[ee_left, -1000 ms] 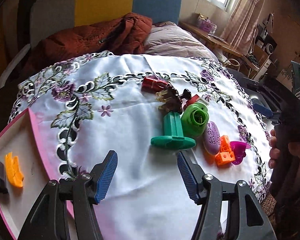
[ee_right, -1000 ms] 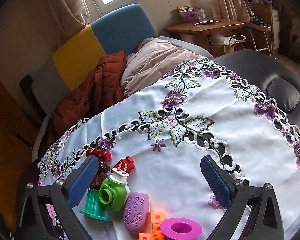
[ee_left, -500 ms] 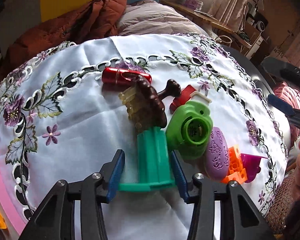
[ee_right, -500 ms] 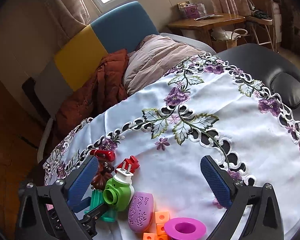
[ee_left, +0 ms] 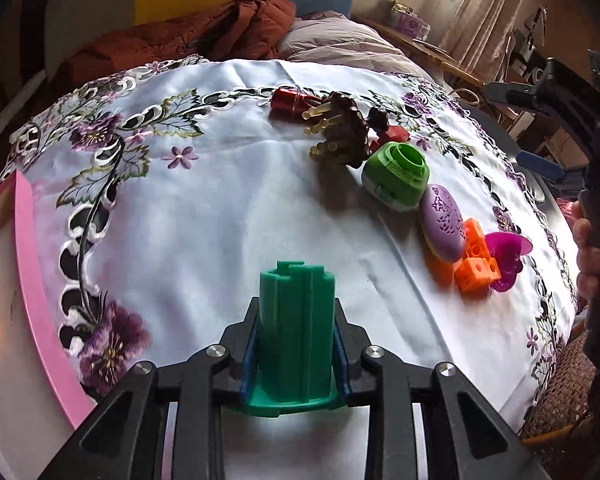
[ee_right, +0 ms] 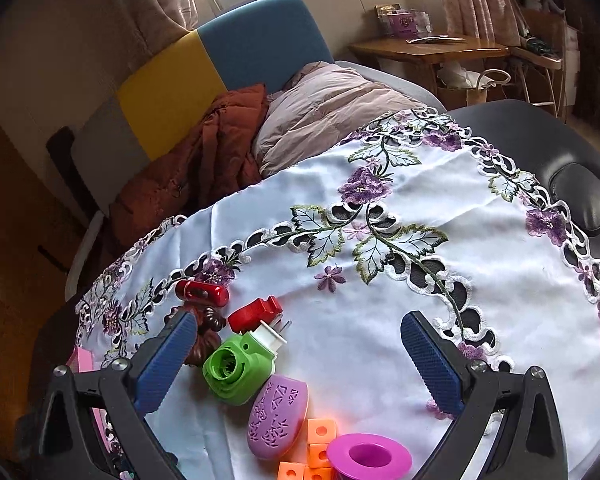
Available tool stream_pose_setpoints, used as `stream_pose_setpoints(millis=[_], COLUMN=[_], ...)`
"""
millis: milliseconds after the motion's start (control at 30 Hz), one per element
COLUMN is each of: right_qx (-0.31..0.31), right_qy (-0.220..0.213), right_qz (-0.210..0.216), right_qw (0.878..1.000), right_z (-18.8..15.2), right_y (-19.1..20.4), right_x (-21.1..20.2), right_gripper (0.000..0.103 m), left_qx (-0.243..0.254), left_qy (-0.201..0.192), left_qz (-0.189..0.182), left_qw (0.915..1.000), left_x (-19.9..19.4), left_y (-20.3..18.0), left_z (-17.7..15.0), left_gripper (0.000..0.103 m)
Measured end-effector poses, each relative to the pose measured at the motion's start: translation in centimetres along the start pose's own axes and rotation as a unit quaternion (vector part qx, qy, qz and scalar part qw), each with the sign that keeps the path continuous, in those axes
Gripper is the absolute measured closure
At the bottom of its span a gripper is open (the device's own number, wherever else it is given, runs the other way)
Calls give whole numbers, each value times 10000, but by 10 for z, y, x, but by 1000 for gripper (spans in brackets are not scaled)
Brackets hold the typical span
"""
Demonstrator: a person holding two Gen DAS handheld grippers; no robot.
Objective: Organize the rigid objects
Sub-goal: 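Grasp the green stand with left tool while right tool grasps red cylinder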
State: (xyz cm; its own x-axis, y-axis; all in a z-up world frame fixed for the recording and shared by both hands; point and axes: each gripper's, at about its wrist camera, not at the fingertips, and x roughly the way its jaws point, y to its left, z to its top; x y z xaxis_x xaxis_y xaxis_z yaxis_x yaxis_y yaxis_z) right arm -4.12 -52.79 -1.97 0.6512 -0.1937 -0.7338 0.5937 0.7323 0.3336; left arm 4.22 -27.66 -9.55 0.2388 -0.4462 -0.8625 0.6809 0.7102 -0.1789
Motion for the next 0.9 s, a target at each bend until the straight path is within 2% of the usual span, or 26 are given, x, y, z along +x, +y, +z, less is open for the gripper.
stream_pose_setpoints(millis=[233, 367, 500, 633, 767, 900], right_qx=[-395, -249, -124, -235, -359, -194], right_qy=[176, 346, 589, 945, 1449, 2045], right_qz=[-19, 279, 587, 737, 445, 54], right_qw=[9991, 9987, 9965, 9925, 9878, 9787], right_z=[-8, -9, 7, 31, 42, 40], right_y=[14, 20, 41, 82, 117, 126], right_x=[9, 14, 26, 54, 98, 147], right_gripper=[4, 5, 5, 5, 5, 5], left_qx=[157, 107, 80, 39, -133, -177], left_qy=[-206, -196, -231, -294, -326, -366], left_qz=[123, 33, -15, -89, -212, -310], left_qw=[9996, 9997, 9997, 9995, 9992, 9987], left_x=[-3, -3, -3, -4, -5, -6], left_y=[-5, -3, -1, 1, 5, 7], left_z=[-13, -13, -14, -16, -16, -16], left_gripper=[73, 73, 73, 73, 73, 73])
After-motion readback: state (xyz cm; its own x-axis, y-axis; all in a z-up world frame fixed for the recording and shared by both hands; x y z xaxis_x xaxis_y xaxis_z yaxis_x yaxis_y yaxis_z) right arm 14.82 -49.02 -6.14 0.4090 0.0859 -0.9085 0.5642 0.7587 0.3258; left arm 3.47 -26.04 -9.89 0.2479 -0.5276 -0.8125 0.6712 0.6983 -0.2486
